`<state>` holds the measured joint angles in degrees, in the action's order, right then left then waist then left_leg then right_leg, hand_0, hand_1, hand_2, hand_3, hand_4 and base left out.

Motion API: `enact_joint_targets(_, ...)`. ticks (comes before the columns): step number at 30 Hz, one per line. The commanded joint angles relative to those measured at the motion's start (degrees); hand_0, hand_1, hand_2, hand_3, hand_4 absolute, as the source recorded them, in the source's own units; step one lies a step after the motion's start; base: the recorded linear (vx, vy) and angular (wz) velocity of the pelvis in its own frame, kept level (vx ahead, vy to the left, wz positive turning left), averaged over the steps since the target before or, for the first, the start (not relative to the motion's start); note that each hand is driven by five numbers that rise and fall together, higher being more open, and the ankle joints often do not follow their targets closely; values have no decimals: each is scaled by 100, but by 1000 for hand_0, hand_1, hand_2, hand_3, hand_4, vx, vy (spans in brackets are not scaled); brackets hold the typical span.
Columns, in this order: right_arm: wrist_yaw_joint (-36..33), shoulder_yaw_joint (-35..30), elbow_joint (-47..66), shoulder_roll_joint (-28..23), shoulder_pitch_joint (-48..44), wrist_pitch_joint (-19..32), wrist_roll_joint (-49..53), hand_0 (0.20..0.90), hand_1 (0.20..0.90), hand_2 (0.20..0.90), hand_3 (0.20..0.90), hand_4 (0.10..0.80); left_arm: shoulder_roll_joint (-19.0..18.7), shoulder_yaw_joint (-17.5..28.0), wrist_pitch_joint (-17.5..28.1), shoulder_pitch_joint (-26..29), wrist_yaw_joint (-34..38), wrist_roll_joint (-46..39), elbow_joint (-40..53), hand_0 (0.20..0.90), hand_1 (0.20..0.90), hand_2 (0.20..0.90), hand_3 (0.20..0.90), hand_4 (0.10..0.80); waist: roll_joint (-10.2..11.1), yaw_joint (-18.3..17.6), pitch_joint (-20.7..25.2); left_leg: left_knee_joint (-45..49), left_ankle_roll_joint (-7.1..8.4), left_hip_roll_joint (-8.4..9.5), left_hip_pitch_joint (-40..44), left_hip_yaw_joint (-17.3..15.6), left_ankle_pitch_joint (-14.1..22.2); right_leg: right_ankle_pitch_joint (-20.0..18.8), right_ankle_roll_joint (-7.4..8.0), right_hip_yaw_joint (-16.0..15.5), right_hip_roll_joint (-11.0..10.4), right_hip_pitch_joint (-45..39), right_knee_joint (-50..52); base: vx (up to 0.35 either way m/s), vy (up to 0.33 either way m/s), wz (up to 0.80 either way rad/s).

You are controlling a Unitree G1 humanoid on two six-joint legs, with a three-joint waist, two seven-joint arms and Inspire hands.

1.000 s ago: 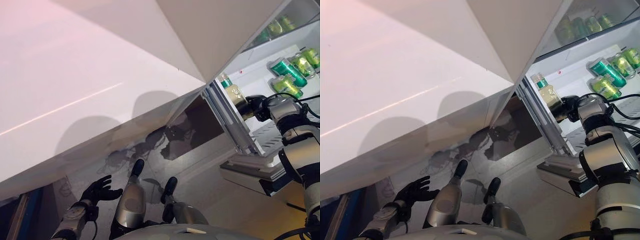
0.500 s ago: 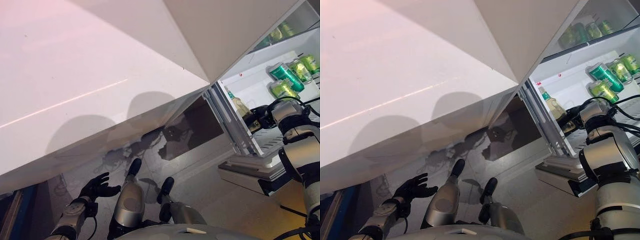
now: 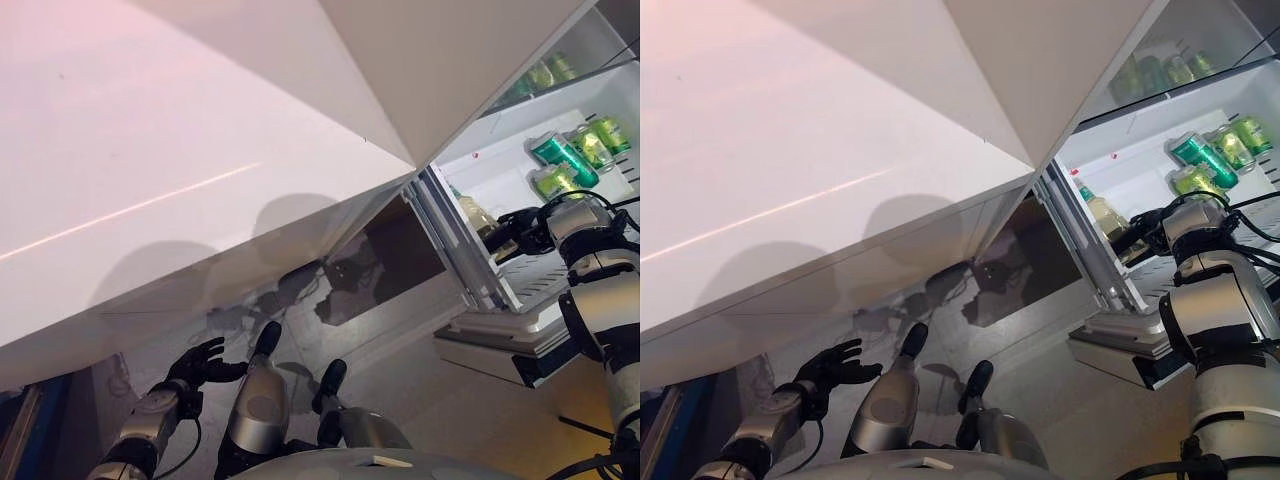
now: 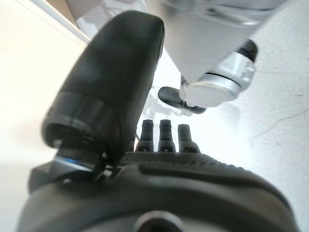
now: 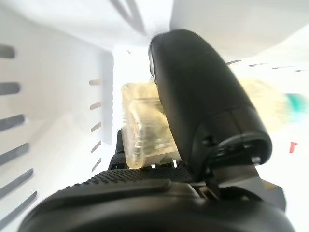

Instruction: Put drinks into fridge and close the fridge

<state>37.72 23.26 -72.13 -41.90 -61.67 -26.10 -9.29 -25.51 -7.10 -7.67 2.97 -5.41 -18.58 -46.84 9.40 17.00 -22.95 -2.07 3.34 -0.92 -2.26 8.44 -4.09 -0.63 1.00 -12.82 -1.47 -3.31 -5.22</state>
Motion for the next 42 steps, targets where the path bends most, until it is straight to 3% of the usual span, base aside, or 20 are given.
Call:
enact_joint_targets(1, -1, 562, -36, -553, -483, 91, -51, 900, 900, 900, 900, 800, -289, -417, -219, -273, 63, -338, 149, 900, 900, 900, 900, 800, -102, -70, 562, -60, -408, 312, -291, -335, 131, -409, 121, 157, 96, 583, 265, -28, 44, -2)
enact_joint_targets(13, -972, 630, 66, -769, -742, -36, 762, 900, 900, 900, 900, 800, -330, -424, -333, 44, -139, -427, -189, 900, 900, 900, 900, 800, -200, -183, 623, -30, -393, 304, -205, -415, 150, -376, 126, 157, 17, 507, 296, -13, 30, -3)
enact_joint_targets(23, -2628, 274, 1557, -1294, -561, 828, 2145, 900, 900, 900, 900, 800, -218, -354, -229, -67, -281, -425, -608, 900, 900, 900, 900, 800, -290, -552, 936, -85, -390, 300, 68, -553, 238, -311, 150, 289, -7, 386, 314, 28, 59, -1)
enact_joint_targets(24, -3143, 76, 2302, -1423, -325, 972, 2313, 900, 900, 900, 900, 800, -147, -308, -205, -126, -288, -459, -690, 900, 900, 900, 900, 800, -340, -685, 1027, -98, -394, 304, 133, -603, 264, -297, 159, 354, -9, 358, 309, 12, 84, -4)
enact_joint_targets(28, -3866, -488, 3470, -1525, 173, 1324, 2411, 900, 900, 900, 900, 800, 18, -249, -142, -219, -287, -527, -826, 900, 900, 900, 900, 800, -454, -898, 1165, -119, -403, 308, 241, -670, 301, -257, 167, 462, -16, 308, 316, 16, 84, -13)
enact_joint_targets(31, -4407, -1284, 4770, -1422, 921, 1674, 2404, 900, 900, 900, 900, 800, 210, -127, -87, -301, -305, -497, -999, 900, 900, 900, 900, 800, -577, -1108, 1313, -122, -424, 307, 341, -730, 348, -207, 170, 585, -25, 249, 327, 37, 66, -12)
enact_joint_targets(35, -4849, -2281, 6245, -1137, 2006, 2154, 2217, 900, 900, 900, 900, 800, 417, 22, 15, -429, -363, -377, -1201, 900, 900, 900, 900, 800, -707, -1356, 1469, -148, -452, 309, 486, -775, 414, -162, 167, 721, -15, 169, 321, 57, 46, -12)
enact_joint_targets(42, -6181, -3963, 8049, -406, 4037, 3615, 1943, 900, 900, 900, 900, 800, 743, 326, 237, -796, -432, -86, -1385, 900, 900, 900, 900, 800, -859, -1783, 1624, -223, -470, 288, 658, -905, 506, -119, 177, 937, 35, 108, 289, 11, 2, -9)
